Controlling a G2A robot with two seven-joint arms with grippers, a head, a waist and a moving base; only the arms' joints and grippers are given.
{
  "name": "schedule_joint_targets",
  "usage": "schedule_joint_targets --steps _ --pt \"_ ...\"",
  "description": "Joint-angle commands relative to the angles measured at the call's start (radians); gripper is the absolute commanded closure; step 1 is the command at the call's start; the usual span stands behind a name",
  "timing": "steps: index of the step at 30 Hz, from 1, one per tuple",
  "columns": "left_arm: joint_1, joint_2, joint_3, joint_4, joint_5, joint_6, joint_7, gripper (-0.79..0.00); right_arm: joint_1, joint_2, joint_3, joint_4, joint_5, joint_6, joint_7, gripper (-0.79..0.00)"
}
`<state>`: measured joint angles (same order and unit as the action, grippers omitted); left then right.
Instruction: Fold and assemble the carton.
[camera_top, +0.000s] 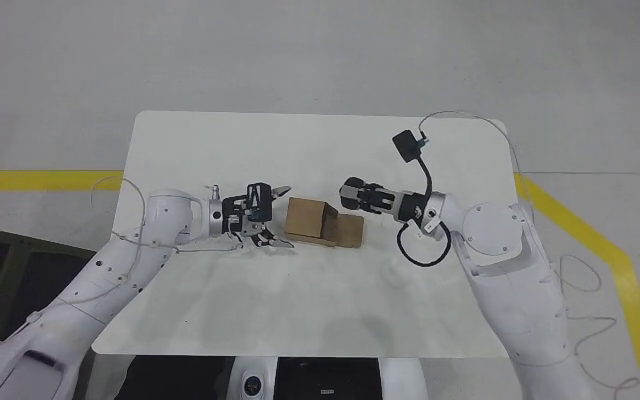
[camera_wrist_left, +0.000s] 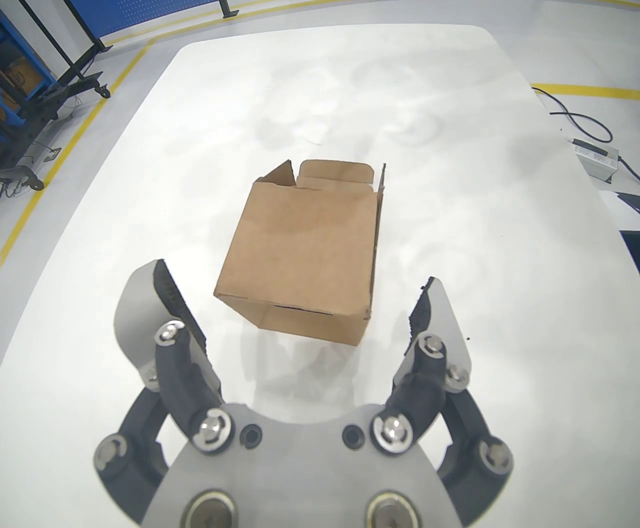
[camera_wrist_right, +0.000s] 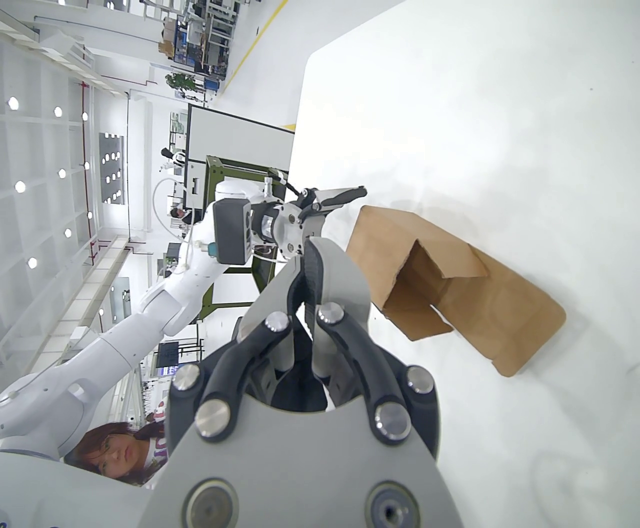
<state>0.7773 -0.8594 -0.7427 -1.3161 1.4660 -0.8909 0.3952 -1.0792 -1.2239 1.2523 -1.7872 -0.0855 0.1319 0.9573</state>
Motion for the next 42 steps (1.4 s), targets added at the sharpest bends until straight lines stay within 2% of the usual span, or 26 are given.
schedule_joint_targets --steps 1,8,15,29,42 --pt "-0.016 -0.013 0.017 0.03 -0.017 -0.02 0.004 -0.785 -0.017 0.006 0.008 -0.005 -0.016 0.024 0.03 0.0" --pt "-0.064 -0.057 0.063 0.113 -0.073 -0.077 0.01 -0.785 -0.128 0.026 0.011 -0.039 -0.083 0.12 0.09 0.0" --pt "-0.082 -0.085 0.079 0.161 -0.081 -0.065 0.02 -0.785 -0.17 0.023 -0.088 -0.016 -0.124 0.172 0.055 0.0" --pt "-0.075 -0.099 0.059 0.172 -0.071 -0.093 0.029 -0.785 -0.105 0.009 -0.168 0.065 -0.126 0.169 -0.066 0.0" --pt "-0.058 -0.099 0.04 0.152 -0.039 -0.121 0.029 -0.785 0.005 -0.009 -0.226 0.175 -0.092 0.121 -0.086 0.0"
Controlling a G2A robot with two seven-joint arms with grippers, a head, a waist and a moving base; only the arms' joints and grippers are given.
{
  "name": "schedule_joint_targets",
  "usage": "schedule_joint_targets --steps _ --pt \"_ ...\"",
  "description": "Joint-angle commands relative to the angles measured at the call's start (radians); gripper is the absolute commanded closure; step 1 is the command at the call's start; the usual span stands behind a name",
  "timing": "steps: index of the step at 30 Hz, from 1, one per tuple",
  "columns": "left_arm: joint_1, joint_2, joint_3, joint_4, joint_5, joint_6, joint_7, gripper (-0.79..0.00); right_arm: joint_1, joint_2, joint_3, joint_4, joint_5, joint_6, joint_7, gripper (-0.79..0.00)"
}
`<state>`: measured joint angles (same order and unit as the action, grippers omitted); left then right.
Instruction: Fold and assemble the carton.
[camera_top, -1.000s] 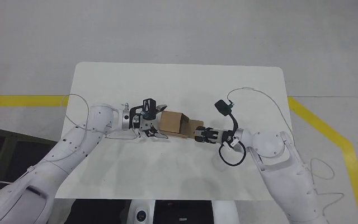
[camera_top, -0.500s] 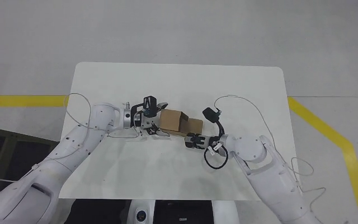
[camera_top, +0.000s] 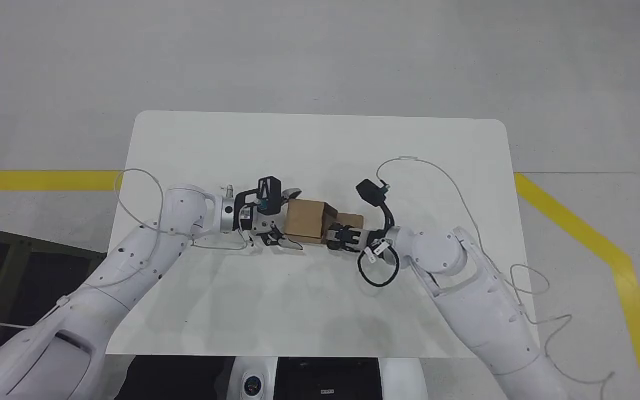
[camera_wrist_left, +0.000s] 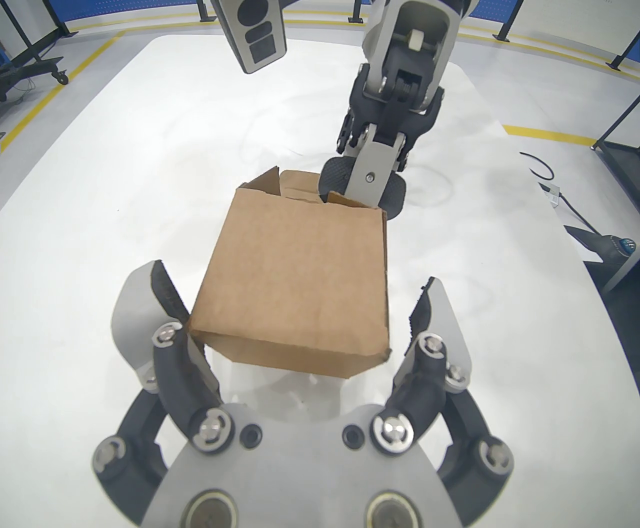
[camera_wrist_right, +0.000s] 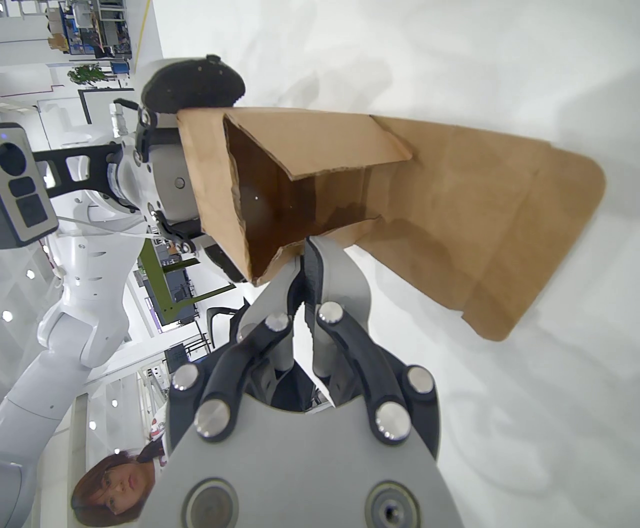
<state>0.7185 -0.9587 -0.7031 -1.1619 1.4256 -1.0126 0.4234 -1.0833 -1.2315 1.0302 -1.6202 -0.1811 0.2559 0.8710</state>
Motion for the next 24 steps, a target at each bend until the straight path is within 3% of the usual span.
schedule_joint_targets --steps 1,15,24 --pt "0.002 0.0 0.0 -0.003 0.003 0.0 0.0 -0.785 0.018 -0.003 -0.007 0.017 0.007 -0.007 -0.001 0.0" --pt "0.002 -0.001 0.01 -0.005 0.001 0.0 -0.023 -0.785 0.11 -0.029 -0.07 0.149 0.09 -0.065 -0.013 0.0" --pt "0.002 -0.002 0.003 -0.002 -0.005 0.0 -0.028 -0.785 0.064 -0.009 -0.005 0.103 0.094 -0.075 0.017 0.0"
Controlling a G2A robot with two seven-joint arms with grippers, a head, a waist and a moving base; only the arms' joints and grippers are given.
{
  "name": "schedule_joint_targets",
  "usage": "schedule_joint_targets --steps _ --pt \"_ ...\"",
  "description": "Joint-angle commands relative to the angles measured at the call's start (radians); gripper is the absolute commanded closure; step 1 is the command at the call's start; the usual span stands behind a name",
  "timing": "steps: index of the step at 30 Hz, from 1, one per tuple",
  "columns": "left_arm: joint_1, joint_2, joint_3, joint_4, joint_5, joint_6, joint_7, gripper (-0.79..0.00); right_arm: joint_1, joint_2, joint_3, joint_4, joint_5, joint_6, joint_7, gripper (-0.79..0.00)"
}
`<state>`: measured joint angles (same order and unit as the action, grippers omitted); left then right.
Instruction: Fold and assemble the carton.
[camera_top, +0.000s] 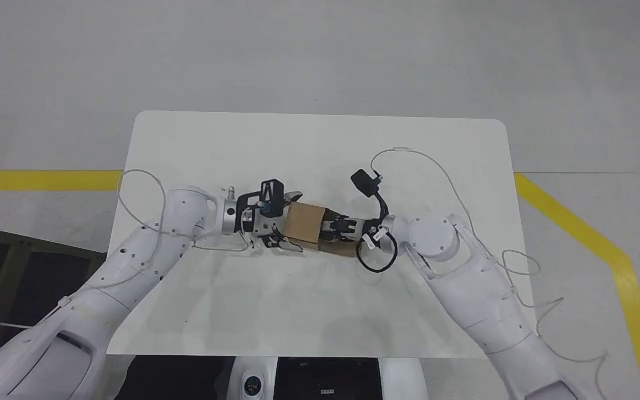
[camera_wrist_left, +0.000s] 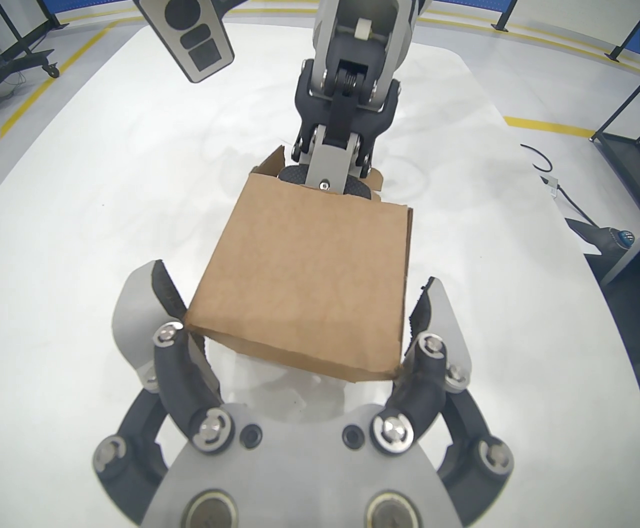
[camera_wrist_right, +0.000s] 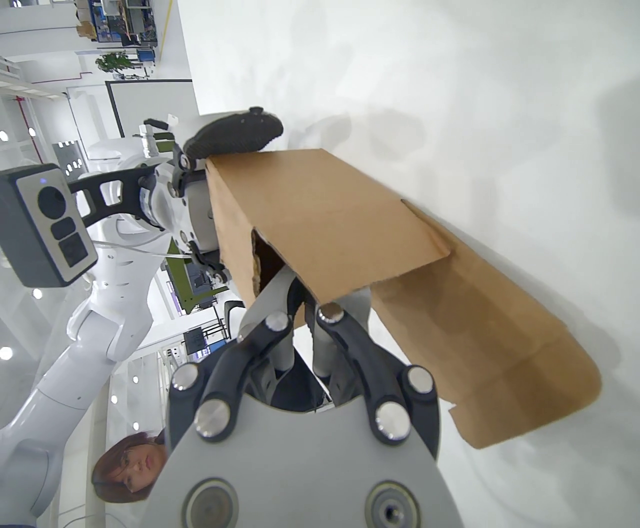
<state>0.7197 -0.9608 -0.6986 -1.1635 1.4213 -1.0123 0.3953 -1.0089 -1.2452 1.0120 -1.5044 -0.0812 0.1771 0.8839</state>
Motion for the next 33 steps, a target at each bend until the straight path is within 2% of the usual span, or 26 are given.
schedule_joint_targets --steps 1,6,10,15,22,28,33 --pt "0.001 0.0 -0.003 0.0 -0.002 0.0 -0.001 -0.785 -0.023 0.009 0.028 -0.027 -0.011 0.008 0.008 0.0" --pt "0.004 -0.001 -0.009 -0.003 -0.001 0.0 -0.007 -0.785 -0.074 0.031 0.097 -0.077 -0.046 0.029 0.011 0.0" --pt "0.01 -0.002 -0.013 -0.011 0.02 0.02 -0.018 -0.785 -0.071 0.038 0.117 -0.076 -0.074 0.037 0.015 0.0" --pt "0.02 -0.004 -0.018 -0.019 0.043 0.037 -0.017 -0.785 -0.016 0.036 0.096 -0.033 -0.11 0.048 0.025 0.0" --pt "0.027 -0.005 -0.029 -0.024 0.061 0.042 -0.011 -0.785 0.062 0.026 0.048 0.043 -0.106 0.007 0.067 0.0" --pt "0.033 -0.007 -0.038 -0.026 0.068 0.044 -0.01 -0.785 0.066 0.024 0.018 0.034 -0.085 -0.026 0.128 0.0" --pt "0.037 -0.009 -0.044 -0.028 0.072 0.041 -0.011 -0.785 0.057 0.027 0.008 0.019 -0.09 -0.006 0.145 0.0"
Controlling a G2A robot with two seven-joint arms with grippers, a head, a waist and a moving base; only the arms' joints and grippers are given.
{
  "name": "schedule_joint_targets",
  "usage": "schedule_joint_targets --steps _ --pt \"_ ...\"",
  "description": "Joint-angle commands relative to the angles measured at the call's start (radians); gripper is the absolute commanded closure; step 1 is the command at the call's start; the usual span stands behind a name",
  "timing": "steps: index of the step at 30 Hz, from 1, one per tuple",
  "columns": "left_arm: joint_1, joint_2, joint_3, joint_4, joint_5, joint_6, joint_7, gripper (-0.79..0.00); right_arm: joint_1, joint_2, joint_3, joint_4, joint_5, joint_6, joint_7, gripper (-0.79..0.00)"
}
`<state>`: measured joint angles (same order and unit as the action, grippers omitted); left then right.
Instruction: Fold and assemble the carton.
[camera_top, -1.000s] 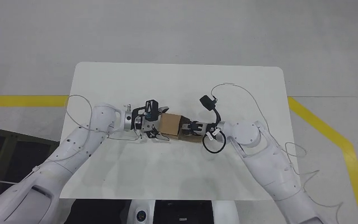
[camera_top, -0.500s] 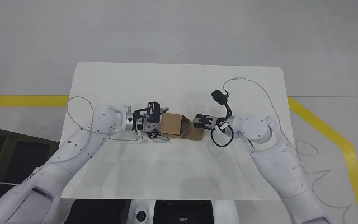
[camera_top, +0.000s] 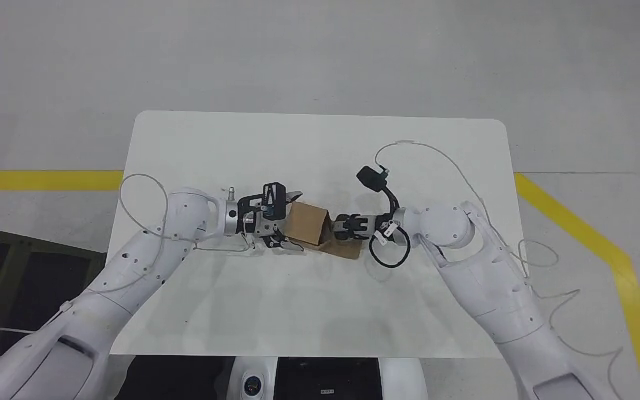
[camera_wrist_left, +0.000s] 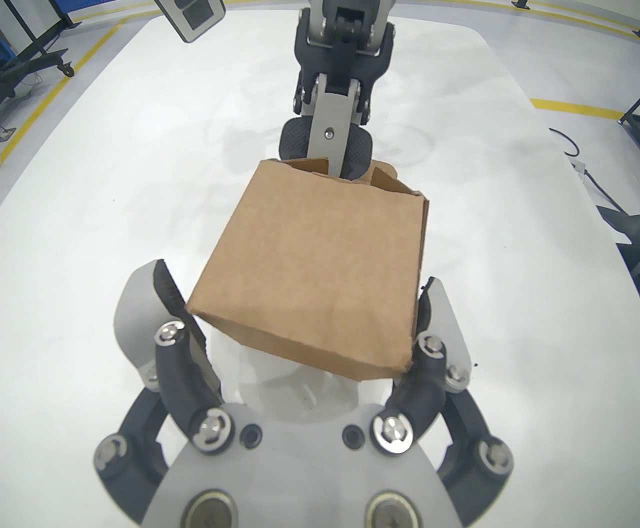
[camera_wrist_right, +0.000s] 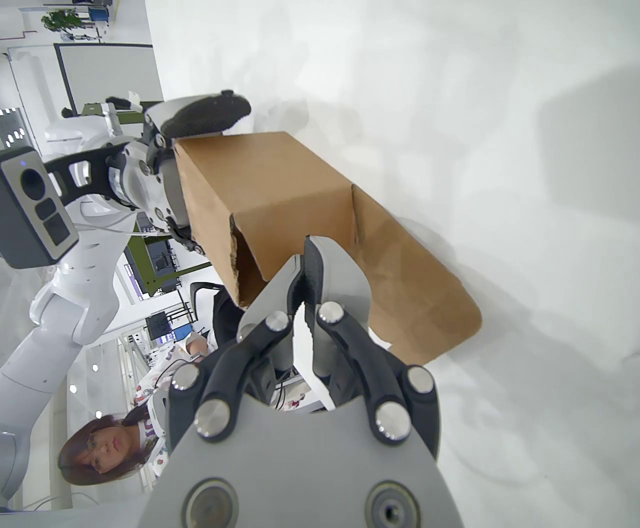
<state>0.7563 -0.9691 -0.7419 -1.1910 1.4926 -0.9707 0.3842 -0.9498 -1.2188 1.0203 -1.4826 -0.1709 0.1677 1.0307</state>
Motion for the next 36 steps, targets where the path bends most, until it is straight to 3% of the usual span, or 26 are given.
schedule_joint_targets --steps 1,26,36 --pt "0.002 -0.001 -0.002 -0.001 0.001 -0.001 -0.001 -0.785 -0.004 0.0 -0.002 -0.006 0.002 0.008 -0.003 0.0" --pt "0.02 -0.007 -0.033 -0.01 0.019 -0.011 -0.008 -0.785 -0.12 0.028 0.032 -0.133 -0.005 0.08 -0.011 0.0" --pt "0.025 -0.01 -0.041 -0.012 0.022 -0.019 -0.013 -0.785 -0.096 0.018 -0.004 -0.092 0.029 0.064 -0.049 0.0"
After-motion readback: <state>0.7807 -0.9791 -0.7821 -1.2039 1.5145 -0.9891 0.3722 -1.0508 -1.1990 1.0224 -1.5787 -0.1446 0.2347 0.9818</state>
